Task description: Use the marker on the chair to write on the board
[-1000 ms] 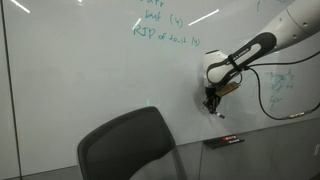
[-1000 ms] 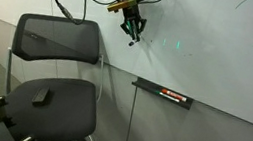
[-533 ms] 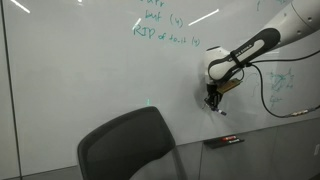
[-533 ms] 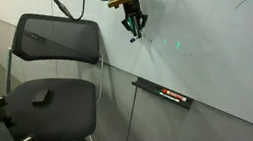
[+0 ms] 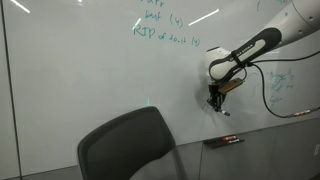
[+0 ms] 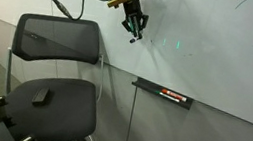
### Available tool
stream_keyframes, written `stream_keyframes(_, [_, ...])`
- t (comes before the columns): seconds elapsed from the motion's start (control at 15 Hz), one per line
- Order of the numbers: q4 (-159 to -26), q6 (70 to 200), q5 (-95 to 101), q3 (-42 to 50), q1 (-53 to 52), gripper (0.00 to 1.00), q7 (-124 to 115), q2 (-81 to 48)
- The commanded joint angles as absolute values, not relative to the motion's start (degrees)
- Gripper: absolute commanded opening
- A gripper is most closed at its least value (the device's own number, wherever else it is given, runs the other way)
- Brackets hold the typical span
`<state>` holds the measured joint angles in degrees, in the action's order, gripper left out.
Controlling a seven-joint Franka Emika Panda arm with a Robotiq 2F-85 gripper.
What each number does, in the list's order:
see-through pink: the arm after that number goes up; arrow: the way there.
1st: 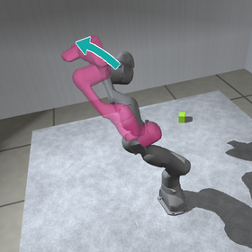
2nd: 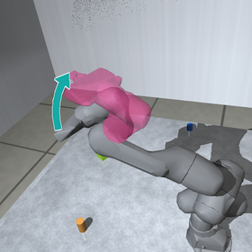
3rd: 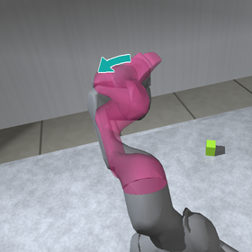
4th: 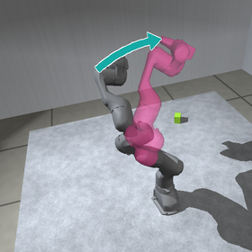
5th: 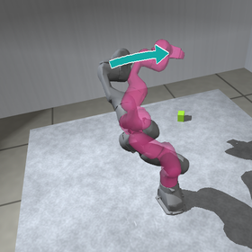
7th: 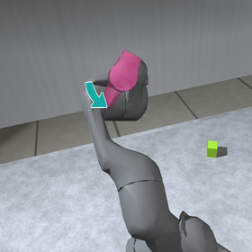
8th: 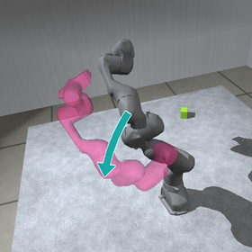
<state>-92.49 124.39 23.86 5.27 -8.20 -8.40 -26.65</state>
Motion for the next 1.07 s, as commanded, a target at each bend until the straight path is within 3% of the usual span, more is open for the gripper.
stream_keyframes(0.0, [-93.2, 123.6, 25.5, 5.9, -7.8, 0.08, -10.0, -25.5])
stream_keyframes(1.0, [-88.5, 127.1, 24.7, 6.4, -6.4, 0.08, -11.6, -30.1])
